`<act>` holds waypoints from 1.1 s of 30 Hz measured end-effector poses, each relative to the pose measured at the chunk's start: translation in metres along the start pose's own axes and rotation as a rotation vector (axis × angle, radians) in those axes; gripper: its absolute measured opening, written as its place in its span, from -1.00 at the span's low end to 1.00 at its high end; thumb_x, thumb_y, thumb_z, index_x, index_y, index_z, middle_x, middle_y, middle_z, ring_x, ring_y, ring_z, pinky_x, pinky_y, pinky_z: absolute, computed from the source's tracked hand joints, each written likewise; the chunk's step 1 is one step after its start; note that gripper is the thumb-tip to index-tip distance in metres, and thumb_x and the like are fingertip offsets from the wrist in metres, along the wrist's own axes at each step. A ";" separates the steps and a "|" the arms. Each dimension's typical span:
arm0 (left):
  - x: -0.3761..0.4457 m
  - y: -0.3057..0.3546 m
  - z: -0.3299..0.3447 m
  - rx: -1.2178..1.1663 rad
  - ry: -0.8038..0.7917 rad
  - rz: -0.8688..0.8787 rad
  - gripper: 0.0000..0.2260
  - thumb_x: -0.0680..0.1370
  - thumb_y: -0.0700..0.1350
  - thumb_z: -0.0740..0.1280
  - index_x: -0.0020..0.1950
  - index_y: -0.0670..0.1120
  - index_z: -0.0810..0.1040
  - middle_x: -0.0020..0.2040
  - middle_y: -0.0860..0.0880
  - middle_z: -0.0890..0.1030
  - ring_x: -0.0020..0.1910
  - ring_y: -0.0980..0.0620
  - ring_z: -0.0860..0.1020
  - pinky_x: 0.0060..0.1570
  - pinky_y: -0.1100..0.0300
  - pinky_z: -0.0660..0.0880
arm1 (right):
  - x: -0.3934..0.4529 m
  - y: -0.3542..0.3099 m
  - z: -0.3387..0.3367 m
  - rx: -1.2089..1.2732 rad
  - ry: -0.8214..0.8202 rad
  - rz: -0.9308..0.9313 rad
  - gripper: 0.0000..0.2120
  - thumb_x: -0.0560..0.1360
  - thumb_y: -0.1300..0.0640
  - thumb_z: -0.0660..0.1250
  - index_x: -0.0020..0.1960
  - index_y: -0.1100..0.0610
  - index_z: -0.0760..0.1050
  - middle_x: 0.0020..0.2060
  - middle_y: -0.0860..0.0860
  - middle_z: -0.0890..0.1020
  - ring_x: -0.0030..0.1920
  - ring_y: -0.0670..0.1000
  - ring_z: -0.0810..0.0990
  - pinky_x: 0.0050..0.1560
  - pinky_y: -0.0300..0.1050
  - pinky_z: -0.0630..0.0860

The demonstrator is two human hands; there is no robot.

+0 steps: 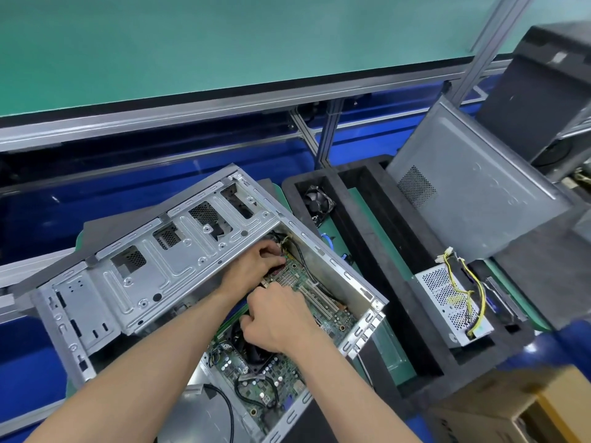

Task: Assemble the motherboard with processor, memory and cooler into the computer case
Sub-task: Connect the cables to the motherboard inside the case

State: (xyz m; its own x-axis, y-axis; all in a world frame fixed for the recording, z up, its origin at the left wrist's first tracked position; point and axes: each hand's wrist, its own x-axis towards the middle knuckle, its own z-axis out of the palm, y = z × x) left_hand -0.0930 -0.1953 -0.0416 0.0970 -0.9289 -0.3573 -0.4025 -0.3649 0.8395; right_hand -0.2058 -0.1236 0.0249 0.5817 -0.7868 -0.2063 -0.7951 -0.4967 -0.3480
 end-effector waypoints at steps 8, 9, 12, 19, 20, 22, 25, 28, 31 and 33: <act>0.004 0.000 0.006 0.067 0.028 0.001 -0.78 0.42 0.00 0.55 -0.28 0.25 0.56 -0.33 0.35 0.56 -0.30 0.50 0.48 -0.42 0.49 0.28 | 0.000 0.000 0.001 0.027 0.026 0.014 -0.75 0.44 0.03 0.27 -0.30 0.10 0.27 -0.38 0.07 0.37 -0.27 0.23 0.45 -0.27 -0.01 0.27; 0.005 -0.001 0.007 0.064 0.019 0.013 -0.77 0.43 -0.03 0.54 -0.28 0.25 0.56 -0.32 0.35 0.57 -0.30 0.50 0.48 -0.40 0.50 0.28 | 0.000 0.000 0.001 0.029 0.028 0.020 -0.78 0.44 0.03 0.27 -0.28 0.10 0.30 -0.36 0.08 0.39 -0.24 0.25 0.49 -0.26 -0.01 0.28; 0.007 -0.004 0.007 0.058 0.005 0.052 -0.77 0.45 -0.06 0.54 -0.26 0.23 0.56 -0.34 0.36 0.59 -0.28 0.48 0.51 -0.36 0.51 0.29 | -0.001 0.002 -0.002 0.037 0.025 0.056 -0.84 0.44 0.06 0.26 -0.25 0.09 0.36 -0.36 0.03 0.33 -0.18 0.26 0.55 -0.26 -0.01 0.27; 0.013 -0.011 0.008 0.100 0.002 0.096 -0.80 0.47 -0.02 0.50 -0.25 0.24 0.56 -0.15 0.31 0.57 -0.13 0.36 0.47 -0.19 0.32 0.33 | -0.001 0.021 -0.021 0.063 -0.163 0.190 -0.74 0.45 0.06 0.23 -0.31 0.07 0.18 -0.20 0.09 0.41 -0.17 0.20 0.45 -0.19 0.00 0.30; 0.013 -0.011 0.008 0.107 0.006 0.103 -0.80 0.47 -0.02 0.49 -0.26 0.25 0.56 -0.16 0.30 0.57 -0.14 0.34 0.48 -0.20 0.30 0.33 | 0.000 0.026 -0.024 0.085 -0.220 0.213 -0.72 0.45 0.03 0.24 -0.32 0.06 0.18 -0.20 0.10 0.45 -0.17 0.18 0.45 -0.21 -0.02 0.31; 0.014 -0.013 0.009 0.126 0.014 0.125 -0.80 0.49 -0.01 0.47 -0.25 0.25 0.54 -0.16 0.26 0.59 -0.15 0.27 0.51 -0.22 0.27 0.35 | 0.001 0.031 -0.027 0.155 -0.317 0.255 -0.70 0.47 -0.02 0.23 -0.34 0.06 0.21 -0.26 0.05 0.45 -0.20 0.14 0.44 -0.31 -0.08 0.29; 0.015 -0.016 0.010 0.158 0.011 0.149 -0.86 0.50 0.01 0.45 -0.18 0.25 0.56 -0.11 0.19 0.62 -0.10 0.12 0.56 -0.19 0.21 0.38 | 0.002 0.030 -0.026 0.187 -0.337 0.296 -0.73 0.52 -0.03 0.19 -0.26 0.11 0.30 -0.19 0.07 0.50 -0.11 0.19 0.49 -0.24 -0.04 0.33; 0.014 -0.014 0.009 0.114 0.022 0.101 -0.83 0.48 -0.01 0.48 0.05 0.12 0.60 -0.06 0.20 0.65 -0.04 0.13 0.58 -0.09 0.22 0.41 | 0.004 0.030 -0.026 0.135 -0.215 0.344 -0.85 0.54 0.06 0.14 -0.02 0.14 0.37 0.14 0.20 0.55 0.11 0.29 0.54 -0.07 0.07 0.35; 0.015 -0.010 0.009 0.079 0.017 0.094 -0.81 0.45 -0.06 0.51 -0.11 0.16 0.52 -0.16 0.27 0.65 -0.07 0.25 0.59 -0.07 0.24 0.41 | 0.011 0.034 -0.022 0.140 -0.227 0.422 -0.53 0.57 0.06 0.16 0.39 0.29 0.27 0.36 0.26 0.42 0.29 0.32 0.46 0.09 0.11 0.41; 0.013 -0.008 0.009 0.086 0.015 0.103 -0.80 0.44 -0.06 0.52 -0.17 0.19 0.54 -0.17 0.28 0.64 -0.08 0.22 0.58 -0.14 0.25 0.39 | 0.017 0.037 -0.017 0.149 -0.284 0.446 -0.28 0.57 0.08 0.19 0.56 0.36 -0.08 0.52 0.28 0.17 0.43 0.32 0.32 0.30 0.15 0.37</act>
State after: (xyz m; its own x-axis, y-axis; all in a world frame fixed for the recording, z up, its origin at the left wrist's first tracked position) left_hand -0.0966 -0.2040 -0.0571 0.0650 -0.9622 -0.2646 -0.4877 -0.2619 0.8328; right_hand -0.2280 -0.1615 0.0245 0.2333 -0.7693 -0.5948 -0.9544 -0.0640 -0.2916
